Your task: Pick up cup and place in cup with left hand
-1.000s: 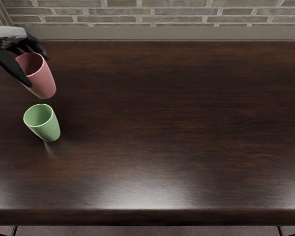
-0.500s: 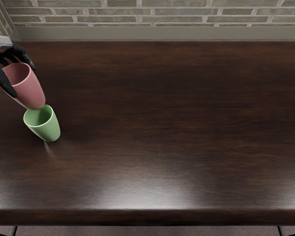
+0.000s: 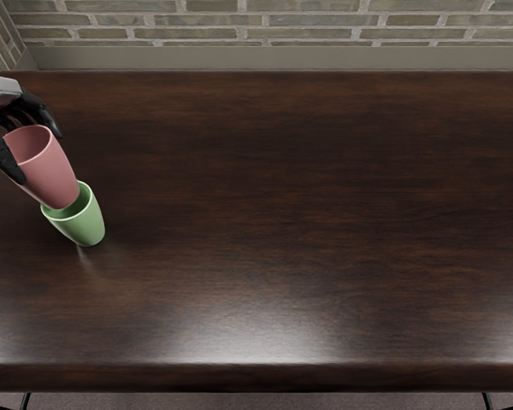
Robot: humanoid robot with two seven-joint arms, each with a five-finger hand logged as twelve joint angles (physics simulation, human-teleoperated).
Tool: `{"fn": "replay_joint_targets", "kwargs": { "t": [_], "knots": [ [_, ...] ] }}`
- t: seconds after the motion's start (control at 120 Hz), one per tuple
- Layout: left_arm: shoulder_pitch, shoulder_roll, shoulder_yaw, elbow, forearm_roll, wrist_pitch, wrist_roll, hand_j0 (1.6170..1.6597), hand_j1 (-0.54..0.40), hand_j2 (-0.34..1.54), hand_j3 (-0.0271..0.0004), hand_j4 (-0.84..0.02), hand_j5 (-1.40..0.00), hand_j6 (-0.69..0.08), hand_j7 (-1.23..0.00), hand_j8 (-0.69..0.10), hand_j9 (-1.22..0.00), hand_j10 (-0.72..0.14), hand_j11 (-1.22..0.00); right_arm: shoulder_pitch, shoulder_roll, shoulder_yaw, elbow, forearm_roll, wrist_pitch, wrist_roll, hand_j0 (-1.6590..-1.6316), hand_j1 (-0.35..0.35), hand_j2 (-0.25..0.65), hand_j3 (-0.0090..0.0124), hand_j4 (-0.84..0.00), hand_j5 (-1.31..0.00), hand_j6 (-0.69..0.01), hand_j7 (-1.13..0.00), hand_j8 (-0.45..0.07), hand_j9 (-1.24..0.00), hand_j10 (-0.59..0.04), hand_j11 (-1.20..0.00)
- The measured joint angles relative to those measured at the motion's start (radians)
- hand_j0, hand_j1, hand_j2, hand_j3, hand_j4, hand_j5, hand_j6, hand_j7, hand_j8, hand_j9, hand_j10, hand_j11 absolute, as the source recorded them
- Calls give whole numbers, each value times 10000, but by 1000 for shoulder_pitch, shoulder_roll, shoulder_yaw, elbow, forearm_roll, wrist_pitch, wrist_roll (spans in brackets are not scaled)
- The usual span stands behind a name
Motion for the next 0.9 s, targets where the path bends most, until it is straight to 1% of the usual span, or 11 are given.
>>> {"fn": "replay_joint_targets", "kwargs": {
  "t": [0.325, 0.45, 0.533, 0.808, 0.9],
  "knots": [
    [7, -14, 2, 4, 1, 0, 0, 16572, -1845, 2687, 0, -5266, -7334, -2919, -7207, -2371, -7283, -3494, -7086, 4, 0, 0, 0, 0, 0, 0, -16581, -3138, -60, 0, -291, -381, -290, -381, -291, -381, -291, -381],
    [7, -18, 3, 3, 0, 1, 0, 16572, -2072, 3394, 0, -5233, -7443, -2844, -7336, -2304, -7408, -3427, -7195, 4, 0, 0, 0, 0, 0, 0, -16581, -3138, -60, 0, -291, -380, -290, -381, -291, -381, -291, -381],
    [9, -16, 5, 3, -1, 1, 0, 16568, -2091, 3466, 0, -5246, -7496, -2816, -7424, -2270, -7493, -3423, -7254, 4, 0, 0, 0, 0, 0, 0, -16581, -3138, -60, 0, -291, -380, -290, -381, -291, -381, -291, -381],
    [9, -24, 26, 12, 1, 2, 0, 16563, -1968, 3351, 0, -5285, -7616, -2801, -7581, -2309, -7642, -3499, -7408, 4, 0, 0, -2, 0, 0, -1, -16581, -3138, -60, 0, -291, -381, -291, -381, -291, -381, -291, -381],
    [9, -26, 29, 11, 1, 5, 0, 16563, -1908, 3045, 0, -5237, -7684, -2770, -7616, -2334, -7604, -3495, -7438, 3, 0, 1, -2, 0, 0, -1, -16581, -3138, -60, 0, -291, -380, -290, -381, -291, -381, -291, -381]
  ]
}}
